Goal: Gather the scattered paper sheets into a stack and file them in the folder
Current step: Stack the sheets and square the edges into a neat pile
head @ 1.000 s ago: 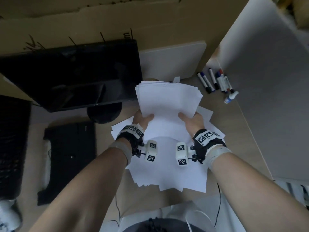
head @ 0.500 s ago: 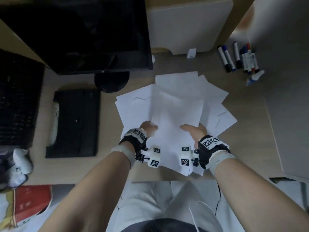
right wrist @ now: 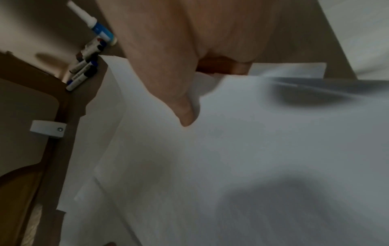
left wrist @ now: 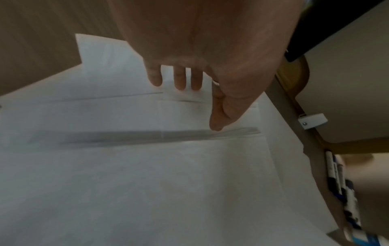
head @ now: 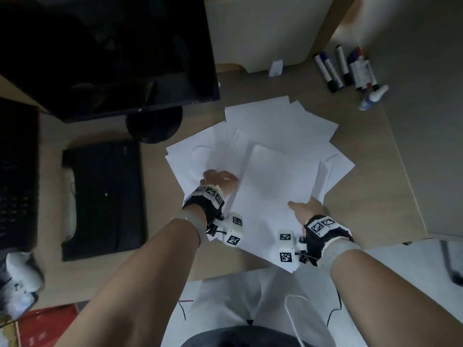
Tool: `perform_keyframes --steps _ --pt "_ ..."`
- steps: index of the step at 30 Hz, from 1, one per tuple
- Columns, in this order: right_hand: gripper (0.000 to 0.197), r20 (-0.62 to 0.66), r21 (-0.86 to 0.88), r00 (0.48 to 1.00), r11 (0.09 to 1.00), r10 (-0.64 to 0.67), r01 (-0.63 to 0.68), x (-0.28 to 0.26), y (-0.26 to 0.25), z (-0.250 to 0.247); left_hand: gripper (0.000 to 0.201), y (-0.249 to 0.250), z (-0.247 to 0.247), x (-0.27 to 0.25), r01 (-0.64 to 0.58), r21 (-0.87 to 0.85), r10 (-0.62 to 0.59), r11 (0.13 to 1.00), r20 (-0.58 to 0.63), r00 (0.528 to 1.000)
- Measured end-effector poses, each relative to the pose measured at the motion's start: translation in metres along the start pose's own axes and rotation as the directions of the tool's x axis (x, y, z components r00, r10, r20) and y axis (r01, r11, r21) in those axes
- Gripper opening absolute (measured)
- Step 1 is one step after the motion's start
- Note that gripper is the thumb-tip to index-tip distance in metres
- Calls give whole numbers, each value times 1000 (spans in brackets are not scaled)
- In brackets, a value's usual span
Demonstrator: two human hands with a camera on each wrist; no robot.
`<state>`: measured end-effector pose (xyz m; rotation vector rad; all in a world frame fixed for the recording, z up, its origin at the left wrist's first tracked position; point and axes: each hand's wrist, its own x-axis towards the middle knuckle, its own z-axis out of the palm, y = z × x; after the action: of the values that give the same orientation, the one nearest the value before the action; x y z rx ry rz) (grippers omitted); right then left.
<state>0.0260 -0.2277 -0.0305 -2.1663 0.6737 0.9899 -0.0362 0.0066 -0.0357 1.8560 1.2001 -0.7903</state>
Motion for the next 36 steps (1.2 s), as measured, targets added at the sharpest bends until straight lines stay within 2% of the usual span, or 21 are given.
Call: perform_keyframes --steps 1,3,6,8,12,14,16,17,21,24,27,30,33,36 --pt "66 -10 -16 1000 1000 -6 6 -1 -1 -1 24 5 -4 -1 3 -4 -3 1000 9 1000" --pt "62 -15 -48 999 998 -29 28 -3 -3 -3 42 13 -10 -2 -9 -16 9 1000 19 1000" --pt "37 11 -69 994 991 -112 113 -10 -14 -3 73 11 -12 4 -20 -27 21 999 27 999" --pt "35 43 -128 986 978 -162 167 -12 -24 -4 81 12 -16 7 -8 -71 11 997 40 999" --pt "25 50 -157 984 971 -172 178 -3 -38 -14 84 16 -19 19 31 23 -33 999 103 994" --pt "20 24 -163 985 972 -169 171 8 -41 -21 75 19 -16 23 45 50 -49 998 99 994" --pt "15 24 -239 975 945 -223 222 17 -47 -28 61 21 -8 26 50 92 -60 994 120 991" --pt "12 36 -285 970 928 -241 241 23 -51 -30 62 23 -2 27 65 110 -79 992 123 989" --pt "15 100 -380 963 885 -250 269 45 -56 -39 94 15 30 58 164 -27 -162 986 77 984" --pt "17 152 -376 961 885 -233 274 59 -58 -46 110 32 28 27 191 -239 -177 952 80 981" --pt "18 183 -375 960 888 -211 266 67 -58 -49 91 46 31 -4 196 -198 -179 960 99 979" --pt "22 203 -334 957 904 -207 266 75 -54 -46 87 43 46 -10 204 -103 -194 973 102 976" --pt "8 226 -377 948 878 -222 295 81 -60 -46 54 36 49 -17 160 -101 -164 982 -30 986" --pt "14 178 -427 948 847 -265 317 77 -74 -57 38 21 38 -23 167 -176 -188 970 -112 976"
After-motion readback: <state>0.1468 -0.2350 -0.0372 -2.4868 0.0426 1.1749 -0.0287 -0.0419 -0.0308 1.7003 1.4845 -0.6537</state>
